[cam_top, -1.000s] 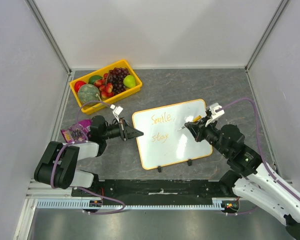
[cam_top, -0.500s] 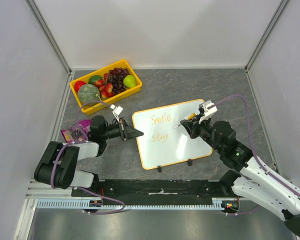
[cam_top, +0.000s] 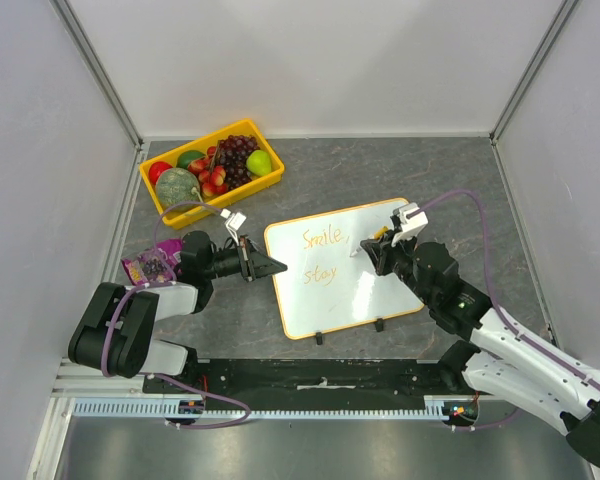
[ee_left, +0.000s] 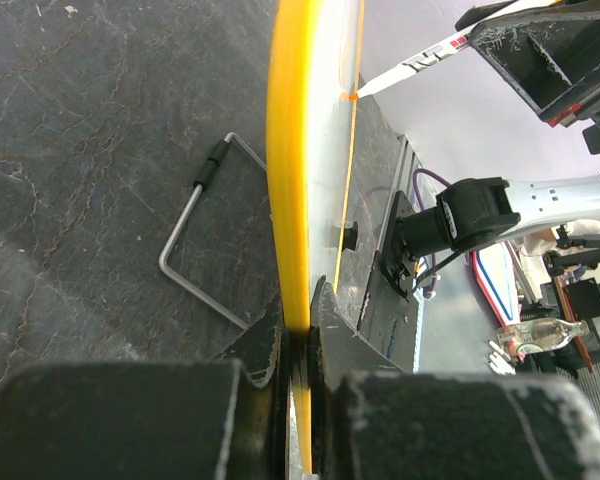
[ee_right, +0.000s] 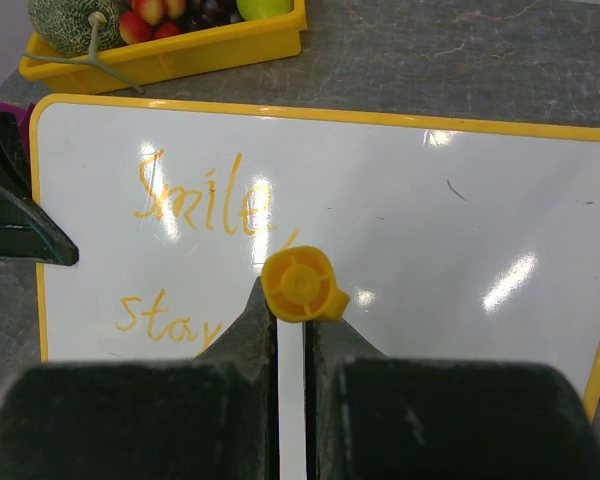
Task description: Write a sentence on the whiteboard
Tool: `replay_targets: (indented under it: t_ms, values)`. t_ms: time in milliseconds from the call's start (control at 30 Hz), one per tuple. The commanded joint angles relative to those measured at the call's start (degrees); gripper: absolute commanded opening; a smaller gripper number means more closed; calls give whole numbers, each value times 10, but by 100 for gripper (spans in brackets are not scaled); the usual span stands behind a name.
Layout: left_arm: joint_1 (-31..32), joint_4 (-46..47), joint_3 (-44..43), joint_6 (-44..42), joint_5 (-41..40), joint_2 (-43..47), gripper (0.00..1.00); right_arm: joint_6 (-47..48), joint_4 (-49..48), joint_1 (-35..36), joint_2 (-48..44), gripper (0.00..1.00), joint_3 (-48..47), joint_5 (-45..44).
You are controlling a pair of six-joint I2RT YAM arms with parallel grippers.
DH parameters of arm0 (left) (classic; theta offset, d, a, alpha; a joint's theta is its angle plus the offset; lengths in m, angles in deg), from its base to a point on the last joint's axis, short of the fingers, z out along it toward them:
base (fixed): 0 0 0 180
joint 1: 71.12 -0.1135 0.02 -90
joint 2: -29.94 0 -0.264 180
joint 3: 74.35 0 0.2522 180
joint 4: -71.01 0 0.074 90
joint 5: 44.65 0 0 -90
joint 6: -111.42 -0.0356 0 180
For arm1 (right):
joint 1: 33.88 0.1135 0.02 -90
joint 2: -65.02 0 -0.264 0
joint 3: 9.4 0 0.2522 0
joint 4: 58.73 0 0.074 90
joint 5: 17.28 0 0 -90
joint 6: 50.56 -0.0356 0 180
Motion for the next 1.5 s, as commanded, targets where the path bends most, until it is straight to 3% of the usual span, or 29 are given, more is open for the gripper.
replay_targets:
  t_ms: [0,967,1467]
  values:
    - [11,-37,7,-100,-7,-13,2,6,-26,0,0,0,14,-25]
    - [12,-36,7,-100,-9,-12,2,-26,52,-1,-68,0,64,23]
    - [12,-36,8,-100,-9,-12,2,-20,23,-1,-43,0,39,10]
